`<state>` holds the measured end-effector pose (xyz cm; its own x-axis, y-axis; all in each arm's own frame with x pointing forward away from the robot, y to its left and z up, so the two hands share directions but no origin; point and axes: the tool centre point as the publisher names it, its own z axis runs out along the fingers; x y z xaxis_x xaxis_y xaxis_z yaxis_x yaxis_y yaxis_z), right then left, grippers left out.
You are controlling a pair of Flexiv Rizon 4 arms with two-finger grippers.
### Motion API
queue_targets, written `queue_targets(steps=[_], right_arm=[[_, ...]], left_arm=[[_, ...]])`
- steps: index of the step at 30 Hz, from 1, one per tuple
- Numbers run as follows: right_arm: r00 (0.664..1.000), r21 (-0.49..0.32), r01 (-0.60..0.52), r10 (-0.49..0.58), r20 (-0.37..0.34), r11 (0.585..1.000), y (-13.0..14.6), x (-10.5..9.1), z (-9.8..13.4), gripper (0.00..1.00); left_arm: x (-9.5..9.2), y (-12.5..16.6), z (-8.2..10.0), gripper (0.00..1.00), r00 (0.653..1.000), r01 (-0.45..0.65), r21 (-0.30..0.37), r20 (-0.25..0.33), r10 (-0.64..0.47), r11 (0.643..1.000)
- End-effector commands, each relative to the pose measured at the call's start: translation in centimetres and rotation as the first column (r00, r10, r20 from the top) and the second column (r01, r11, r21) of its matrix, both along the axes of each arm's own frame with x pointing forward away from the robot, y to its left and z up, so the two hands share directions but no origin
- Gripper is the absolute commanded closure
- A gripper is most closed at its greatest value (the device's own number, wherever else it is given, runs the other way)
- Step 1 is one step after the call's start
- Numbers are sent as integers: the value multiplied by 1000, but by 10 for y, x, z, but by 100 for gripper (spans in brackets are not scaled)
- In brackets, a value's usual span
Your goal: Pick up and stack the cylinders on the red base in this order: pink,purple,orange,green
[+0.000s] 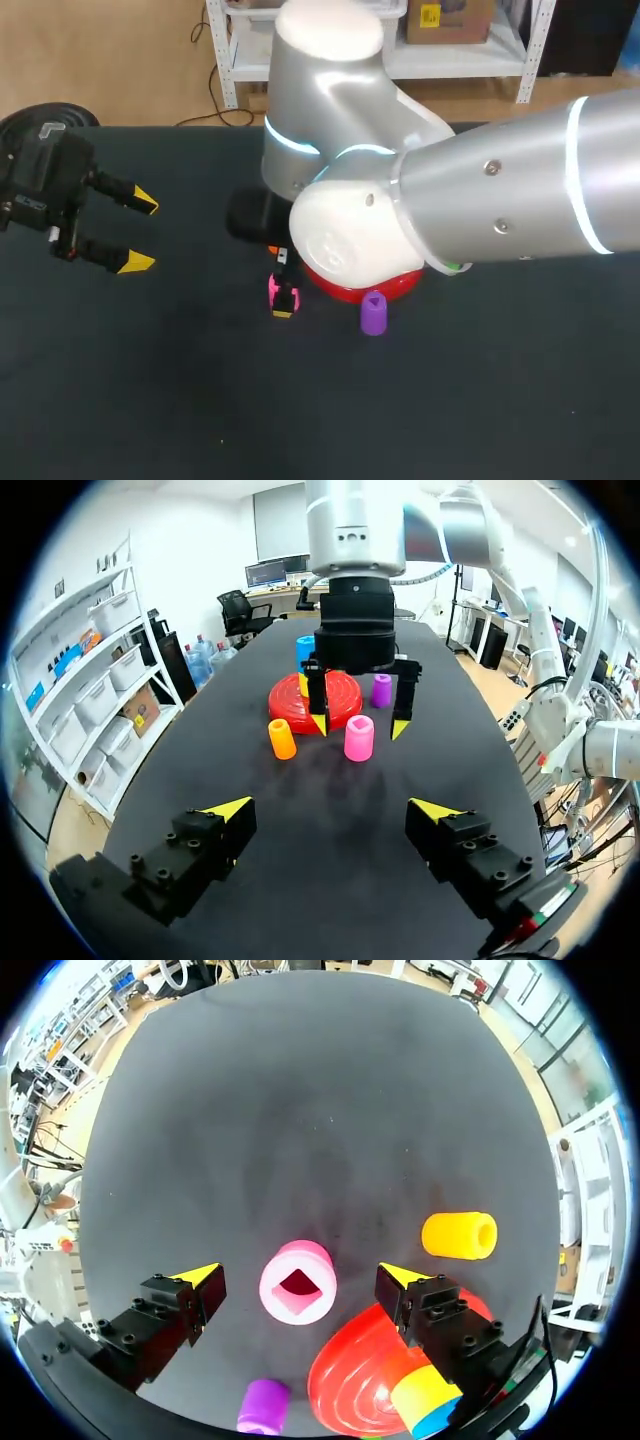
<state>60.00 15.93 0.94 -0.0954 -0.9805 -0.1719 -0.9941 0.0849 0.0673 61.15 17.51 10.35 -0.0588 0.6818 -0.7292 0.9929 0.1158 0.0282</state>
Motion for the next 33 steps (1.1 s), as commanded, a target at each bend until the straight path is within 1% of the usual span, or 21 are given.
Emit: queue_targets(steps=[1,9,27,28,29,30,33], right_arm=[[1000,-4,-6,6,-5,1000,0,2,-2,0],[1000,6,-10,10,5,1000,1,5,3,0],[1000,-3,-18,18,2,1000,1,4,2,0],[1000,-3,-18,18,1,1000,1,4,2,26],[1000,-4,-19,19,2,1000,1,4,2,72],[1000,-5,-21,21,3,1000,1,4,2,100],[1000,-7,-21,21,5,1000,1,4,2,100]], left_arm=[[0,1,-1,0,1000,0,-3,4,0,1000],[0,1,-1,0,1000,0,-3,4,0,1000],[0,1,-1,0,1000,0,-3,4,0,1000],[0,1,-1,0,1000,0,-3,4,0,1000],[0,1,-1,0,1000,0,-3,4,0,1000],[0,1,-1,0,1000,0,-3,4,0,1000],[0,1,-1,0,1000,0,-3,4,0,1000]])
